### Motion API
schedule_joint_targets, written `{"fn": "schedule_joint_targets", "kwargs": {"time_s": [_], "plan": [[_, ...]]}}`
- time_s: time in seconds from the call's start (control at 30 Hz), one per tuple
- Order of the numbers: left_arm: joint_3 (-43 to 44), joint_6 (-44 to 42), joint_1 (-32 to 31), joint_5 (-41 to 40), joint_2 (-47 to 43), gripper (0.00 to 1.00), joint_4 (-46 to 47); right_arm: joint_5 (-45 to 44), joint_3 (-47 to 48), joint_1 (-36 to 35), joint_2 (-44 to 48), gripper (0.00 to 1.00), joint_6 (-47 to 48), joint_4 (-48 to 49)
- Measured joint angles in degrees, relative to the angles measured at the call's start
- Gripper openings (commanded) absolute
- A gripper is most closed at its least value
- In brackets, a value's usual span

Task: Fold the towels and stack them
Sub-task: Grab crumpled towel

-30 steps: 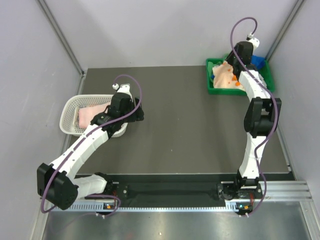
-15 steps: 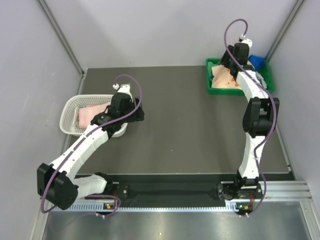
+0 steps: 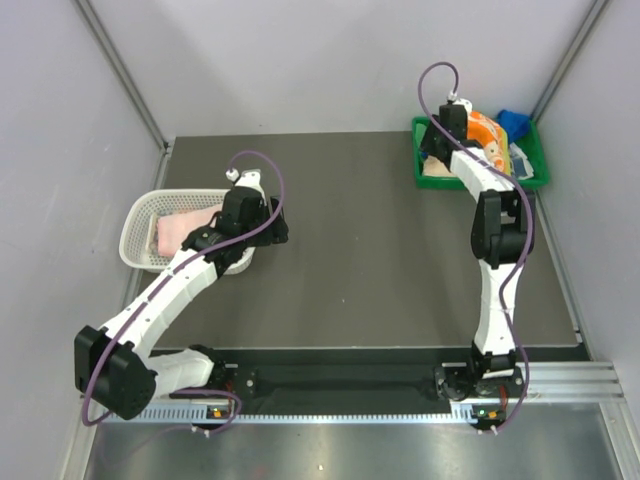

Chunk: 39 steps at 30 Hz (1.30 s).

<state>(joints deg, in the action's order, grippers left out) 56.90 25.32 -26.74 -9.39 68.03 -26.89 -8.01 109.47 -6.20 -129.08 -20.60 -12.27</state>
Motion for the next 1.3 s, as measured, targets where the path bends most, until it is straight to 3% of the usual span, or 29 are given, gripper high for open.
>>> {"fn": "schedule_joint_targets", "kwargs": {"time_s": [0.27, 0.8, 1.3], "plan": [[-0.20, 0.00, 0.00, 0.00, 0.00, 0.74, -0.02, -2.99, -0.07, -0.02, -0.31, 0.39, 0.37, -0.66], [-0.85, 0.00, 0.00, 0.17, 0.90, 0.73, 0.07, -12.57, -5.75, -2.84, 0.81, 0.49, 6.16, -0.31], [-1.22, 0.02, 0.00, 0.85, 0.90, 0.72, 0.15, -21.77, -6.73, -5.64, 2.29, 0.47, 11.15, 0.24]]}}
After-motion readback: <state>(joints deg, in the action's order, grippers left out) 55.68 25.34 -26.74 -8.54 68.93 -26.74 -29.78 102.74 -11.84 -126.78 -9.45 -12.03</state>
